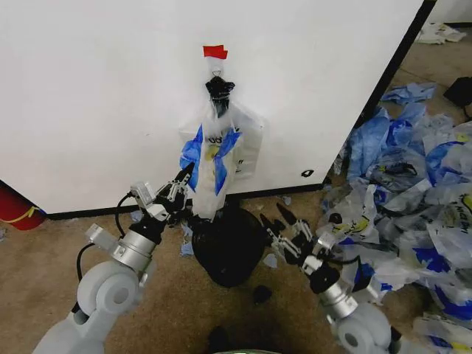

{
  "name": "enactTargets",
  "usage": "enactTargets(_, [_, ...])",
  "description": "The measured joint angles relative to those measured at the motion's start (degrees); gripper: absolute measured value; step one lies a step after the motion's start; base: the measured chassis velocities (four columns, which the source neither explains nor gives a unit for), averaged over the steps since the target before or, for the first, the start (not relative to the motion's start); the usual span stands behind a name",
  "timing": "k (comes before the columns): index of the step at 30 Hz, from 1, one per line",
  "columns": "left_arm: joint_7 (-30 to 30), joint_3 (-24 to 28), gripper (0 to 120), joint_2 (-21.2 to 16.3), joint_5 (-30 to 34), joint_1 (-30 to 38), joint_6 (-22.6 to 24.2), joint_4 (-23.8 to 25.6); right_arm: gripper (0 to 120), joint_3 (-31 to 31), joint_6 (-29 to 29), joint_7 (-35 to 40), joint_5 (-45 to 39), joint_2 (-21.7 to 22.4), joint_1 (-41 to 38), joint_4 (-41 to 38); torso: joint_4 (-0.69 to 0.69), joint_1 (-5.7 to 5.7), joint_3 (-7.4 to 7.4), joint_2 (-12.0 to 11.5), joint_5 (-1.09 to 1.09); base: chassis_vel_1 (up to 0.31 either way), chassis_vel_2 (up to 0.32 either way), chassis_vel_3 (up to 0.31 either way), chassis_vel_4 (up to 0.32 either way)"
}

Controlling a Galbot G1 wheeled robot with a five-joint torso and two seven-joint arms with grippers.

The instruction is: Pick up the garbage bag from the wall and place it over the trash bin.

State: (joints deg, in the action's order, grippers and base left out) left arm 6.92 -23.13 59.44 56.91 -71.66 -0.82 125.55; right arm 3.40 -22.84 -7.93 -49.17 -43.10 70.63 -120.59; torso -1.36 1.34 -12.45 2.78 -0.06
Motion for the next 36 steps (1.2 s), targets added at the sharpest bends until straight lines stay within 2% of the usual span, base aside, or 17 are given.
enactTargets(3, [0.0, 0.2, 0, 0.4, -0.3, 0.0, 0.2, 0.2, 94, -4.0, 4.3, 5.2, -1.7, 3.3, -7.5, -1.2, 0.02, 0.00, 0.00, 0.0, 0.00, 0.000, 0.000, 0.000, 0.000])
enactTargets(8, [0.0, 0.2, 0, 1.1, -0.6, 0.0, 0.4, 0.3, 97, -12.6, 8.0, 10.4, -4.0, 4.6, -19.4, -0.6, 0.01, 0.00, -0.01, 0.0, 0.01, 0.000, 0.000, 0.000, 0.000])
enactTargets(13, [0.0, -0.4, 0, 1.6, -0.8, -0.1, 0.5, 0.3, 82, -22.0, 9.7, 12.9, -6.2, 3.5, -32.5, 0.6, 0.02, 0.00, -0.01, 0.0, -0.01, 0.000, 0.000, 0.000, 0.000])
enactTargets(14, [0.0, -0.4, 0, 1.6, -0.8, -0.1, 0.5, 0.3, 82, -22.0, 9.7, 12.9, -6.2, 3.5, -32.5, 0.6, 0.02, 0.00, -0.01, 0.0, -0.01, 0.000, 0.000, 0.000, 0.000])
enactTargets(17, [0.0, -0.9, 0, 1.8, -0.9, -0.4, 0.6, 0.3, 81, -27.4, 10.2, 13.6, -7.1, 2.2, -38.3, 1.7, 0.01, 0.00, 0.00, 0.0, -0.01, 0.000, 0.000, 0.000, 0.000])
enactTargets(20, [0.0, -1.4, 0, 2.0, -0.9, -0.5, 0.6, 0.2, 81, -31.3, 10.6, 14.5, -7.8, 1.1, -41.5, 2.8, 0.01, 0.00, 0.00, 0.0, 0.00, 0.000, 0.000, 0.000, 0.000])
enactTargets(29, [0.3, -1.5, 0, 2.7, -1.1, -0.4, 0.3, -0.8, 81, -35.7, 10.7, 15.2, -8.5, -2.4, -46.7, 6.9, 0.01, 0.00, 0.00, 0.0, 0.00, 0.000, 0.000, 0.000, 0.000])
enactTargets(36, [0.8, -1.4, 0, 2.8, -1.5, -0.1, 0.0, -1.3, 81, -37.3, 10.9, 15.5, -8.8, -3.5, -48.8, 8.2, 0.01, 0.00, 0.00, 0.0, 0.00, 0.000, 0.000, 0.000, 0.000])
